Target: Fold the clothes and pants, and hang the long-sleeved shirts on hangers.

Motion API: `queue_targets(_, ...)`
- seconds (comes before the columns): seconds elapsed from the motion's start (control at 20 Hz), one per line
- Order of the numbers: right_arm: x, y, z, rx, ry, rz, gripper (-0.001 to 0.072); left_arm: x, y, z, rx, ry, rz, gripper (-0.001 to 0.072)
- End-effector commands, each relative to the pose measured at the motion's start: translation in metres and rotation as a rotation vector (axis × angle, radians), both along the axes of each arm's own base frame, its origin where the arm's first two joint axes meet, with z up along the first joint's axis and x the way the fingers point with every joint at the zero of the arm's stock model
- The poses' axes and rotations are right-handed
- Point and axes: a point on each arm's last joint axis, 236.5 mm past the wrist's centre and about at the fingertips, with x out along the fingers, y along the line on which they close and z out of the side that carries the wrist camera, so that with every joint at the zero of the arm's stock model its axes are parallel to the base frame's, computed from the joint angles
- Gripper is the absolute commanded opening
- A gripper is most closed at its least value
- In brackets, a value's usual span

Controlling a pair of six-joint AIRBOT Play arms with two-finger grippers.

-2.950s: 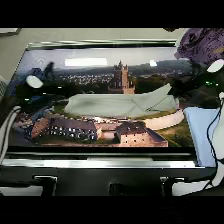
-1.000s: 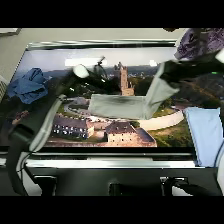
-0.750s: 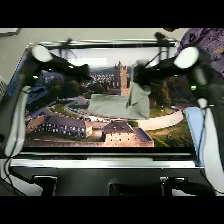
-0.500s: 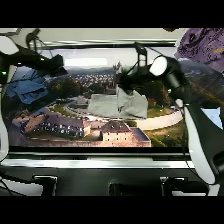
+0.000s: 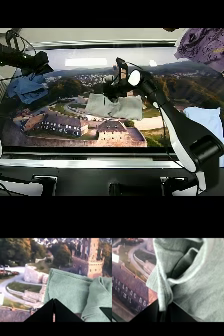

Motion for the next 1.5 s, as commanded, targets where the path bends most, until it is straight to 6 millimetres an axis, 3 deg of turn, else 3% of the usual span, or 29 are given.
queue_targets(0.0,0.009,0.008,-0.011,0.023,0.007,-0.040,0.0034,0.000,0.003,0.001,0.001,-0.001,0.005,0.0013)
queue_targets(0.35,0.028,0.011,-0.006,0.061,-0.042,-0.098,0.0037,-0.007,0.002,-0.002,0.006,0.028,-0.006,0.0014)
queue_targets(0.4,0.028,0.012,-0.006,0.070,-0.038,-0.101,0.0079,-0.007,0.002,-0.002,0.006,0.027,-0.006,0.0014)
queue_targets(0.5,0.023,0.019,-0.001,0.109,-0.018,-0.091,0.0358,-0.007,0.002,-0.001,0.006,0.026,-0.007,0.0014)
queue_targets(0.55,0.018,0.028,0.005,0.151,-0.007,-0.065,0.0451,-0.007,0.002,-0.001,0.006,0.026,-0.007,0.0014)
queue_targets(0.7,0.006,0.044,0.031,0.241,-0.035,0.017,0.0478,-0.007,0.002,-0.001,0.006,0.026,-0.006,0.0014)
queue_targets(0.85,0.011,0.032,0.051,0.241,-0.081,0.003,0.0478,-0.007,0.002,-0.001,0.006,0.025,-0.006,0.0014)
queue_targets(1.0,0.022,-0.010,0.064,0.222,-0.076,-0.029,0.0479,-0.007,0.002,-0.001,0.006,0.025,-0.006,0.0014)
queue_targets(1.1,0.030,-0.062,0.059,0.181,-0.027,-0.060,0.0539,-0.007,0.002,-0.001,0.006,0.025,-0.006,0.0014)
queue_targets(1.3,0.029,-0.188,0.014,0.100,0.119,-0.125,0.0553,-0.007,0.002,-0.001,0.006,0.023,-0.005,0.0014)
queue_targets(1.35,0.026,-0.212,-0.004,0.109,0.166,-0.169,0.0553,-0.006,0.002,-0.001,0.005,0.019,-0.005,0.0014)
queue_targets(1.45,0.014,-0.240,-0.040,0.163,0.254,-0.250,0.0553,-0.004,0.002,0.000,0.004,0.011,-0.001,0.0014)
